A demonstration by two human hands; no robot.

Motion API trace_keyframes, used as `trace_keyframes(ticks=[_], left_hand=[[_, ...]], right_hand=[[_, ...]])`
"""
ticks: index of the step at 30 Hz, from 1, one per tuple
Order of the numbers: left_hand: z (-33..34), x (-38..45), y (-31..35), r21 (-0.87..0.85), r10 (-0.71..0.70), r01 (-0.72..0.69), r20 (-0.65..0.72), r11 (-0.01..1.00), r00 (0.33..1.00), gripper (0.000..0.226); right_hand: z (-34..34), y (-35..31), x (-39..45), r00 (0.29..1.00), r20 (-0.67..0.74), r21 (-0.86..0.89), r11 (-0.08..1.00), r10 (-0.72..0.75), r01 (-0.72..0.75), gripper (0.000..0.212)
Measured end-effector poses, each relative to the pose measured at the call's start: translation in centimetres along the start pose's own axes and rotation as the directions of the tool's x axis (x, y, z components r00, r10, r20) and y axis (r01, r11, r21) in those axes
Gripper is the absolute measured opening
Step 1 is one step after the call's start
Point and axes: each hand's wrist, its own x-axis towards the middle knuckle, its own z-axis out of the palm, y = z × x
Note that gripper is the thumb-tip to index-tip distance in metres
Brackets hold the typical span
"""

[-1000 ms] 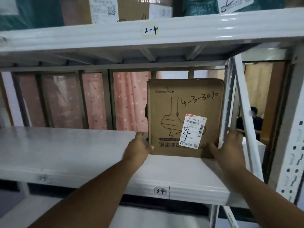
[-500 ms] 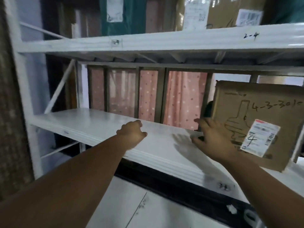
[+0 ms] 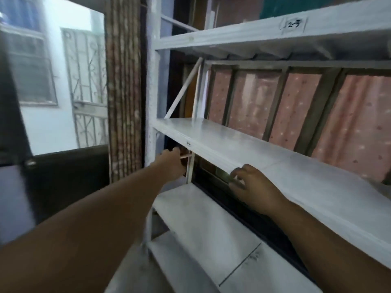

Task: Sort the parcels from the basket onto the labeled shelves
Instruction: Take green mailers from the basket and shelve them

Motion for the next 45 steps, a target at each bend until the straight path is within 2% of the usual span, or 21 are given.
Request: trace_keyframes(ticks=[3, 6, 9, 16, 22, 28, 35, 37, 39, 42, 45], left_hand=[[0.5, -0.6, -4.5, -0.01, -0.097, 0.097, -0.004, 0.995, 0.995, 0.072], [1.8, -1.3, -8.5, -0.002, -0.171, 0.171, 0.014, 0.985, 0.985, 0.081], [4.1, -2.2, -12.4, 0.001, -0.234, 0.235, 0.051, 0.972, 0.971, 0.079], [12.0, -4.2, -20.2, 0.046, -0.396, 0.394, 0.163, 0.918, 0.904, 0.069], [21.4, -7.0, -25.1, 0.101, -0.456, 0.448, 0.313, 0.888, 0.833, 0.07], [30.0, -10.1, -31.2, 0.149, -0.54, 0.527, 0.393, 0.836, 0.744, 0.065], [38.9, -15.3, -38.1, 0.215, -0.612, 0.596, 0.497, 0.773, 0.615, 0.068], [41.1, -16.4, -39.6, 0.238, -0.618, 0.592, 0.507, 0.77, 0.6, 0.069], [43.3, -17.3, -41.0, 0.257, -0.612, 0.575, 0.522, 0.777, 0.594, 0.071], [46.1, -18.0, -42.7, 0.273, -0.587, 0.536, 0.548, 0.799, 0.596, 0.07], [48.7, -18.0, -44.2, 0.275, -0.575, 0.518, 0.547, 0.81, 0.608, 0.073]], right_hand=[[4.2, -2.2, 1.7, 0.996, 0.076, -0.004, 0.999, -0.045, 0.046, 0.03], [8.7, -3.8, 2.4, 0.982, 0.179, 0.068, 0.997, -0.059, 0.048, 0.039], [13.5, -5.3, 1.8, 0.96, 0.276, 0.165, 0.986, -0.039, -0.007, 0.038], [23.8, -5.4, -0.5, 0.884, 0.468, 0.199, 0.974, 0.002, -0.107, 0.039], [32.5, -5.1, -4.2, 0.801, 0.597, 0.226, 0.949, 0.042, -0.218, 0.041], [40.3, -5.2, -8.3, 0.724, 0.683, 0.224, 0.915, 0.099, -0.336, 0.039], [49.1, -4.3, -12.7, 0.643, 0.755, 0.221, 0.874, 0.127, -0.433, 0.082], [51.9, -3.9, -13.8, 0.646, 0.755, 0.26, 0.855, 0.11, -0.45, 0.086], [54.6, -3.6, -14.8, 0.633, 0.768, 0.303, 0.815, 0.099, -0.494, 0.082], [58.5, -3.0, -16.6, 0.585, 0.799, 0.269, 0.787, 0.14, -0.555, 0.076], [62.2, -2.4, -18.6, 0.517, 0.833, 0.19, 0.776, 0.197, -0.601, 0.084]])
